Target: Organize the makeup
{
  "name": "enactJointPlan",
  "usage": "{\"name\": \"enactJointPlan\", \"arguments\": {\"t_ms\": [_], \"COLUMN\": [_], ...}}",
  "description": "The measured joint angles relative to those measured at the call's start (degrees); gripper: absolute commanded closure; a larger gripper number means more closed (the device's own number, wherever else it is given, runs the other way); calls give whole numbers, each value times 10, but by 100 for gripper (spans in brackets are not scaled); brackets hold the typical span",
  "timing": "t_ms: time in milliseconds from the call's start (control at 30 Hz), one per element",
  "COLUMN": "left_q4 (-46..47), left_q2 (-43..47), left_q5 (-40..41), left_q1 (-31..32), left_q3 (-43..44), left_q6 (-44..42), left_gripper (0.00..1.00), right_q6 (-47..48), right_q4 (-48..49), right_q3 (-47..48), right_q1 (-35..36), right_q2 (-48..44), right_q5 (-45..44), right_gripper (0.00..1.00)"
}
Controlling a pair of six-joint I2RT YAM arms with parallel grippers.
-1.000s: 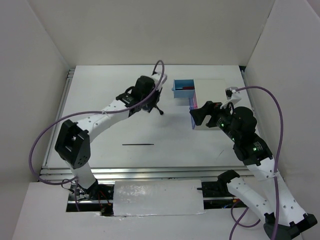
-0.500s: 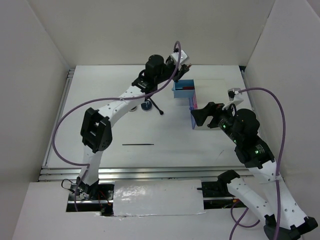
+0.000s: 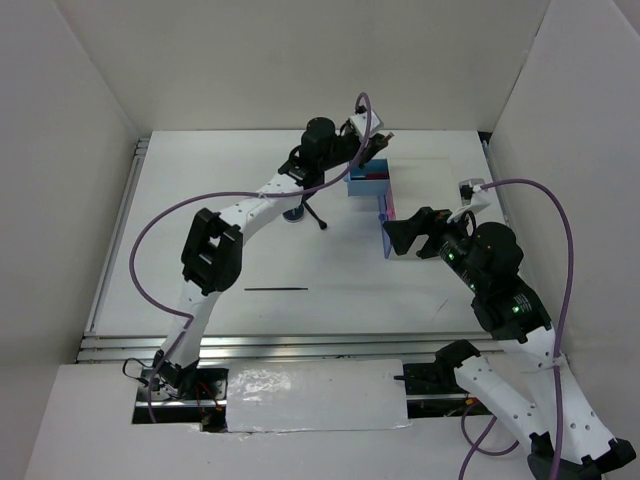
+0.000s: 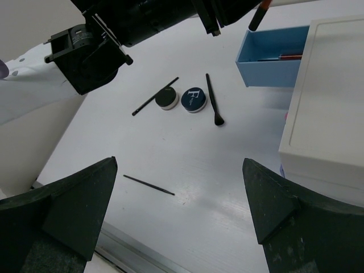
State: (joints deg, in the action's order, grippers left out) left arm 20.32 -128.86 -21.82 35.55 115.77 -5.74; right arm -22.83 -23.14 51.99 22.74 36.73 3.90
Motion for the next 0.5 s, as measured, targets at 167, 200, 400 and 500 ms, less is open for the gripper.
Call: {"name": "enactJointPlan", "arguments": {"t_ms": [167, 200, 400, 500], "left_q4": [15, 16, 21, 25], "left_q2": [-10, -13, -32, -32], "left_q5": [-10, -12, -27, -33], "left_q1": [-11, -14, -28, -33], "left_q3": [-1, -1, -6, -18], "left_q6": [1, 1, 14, 17], "left_gripper": [83, 82, 72, 46], "right_q6": [0, 0, 0, 0], "right_q4": [2, 2, 5, 5], "right_q3": [-3, -4, -7, -7], "right_q1": [0, 0, 0, 0], "right_q2": [0, -1, -1, -1], "right_q5": [0, 0, 0, 0], "right_gripper": [1, 1, 1, 1]}}
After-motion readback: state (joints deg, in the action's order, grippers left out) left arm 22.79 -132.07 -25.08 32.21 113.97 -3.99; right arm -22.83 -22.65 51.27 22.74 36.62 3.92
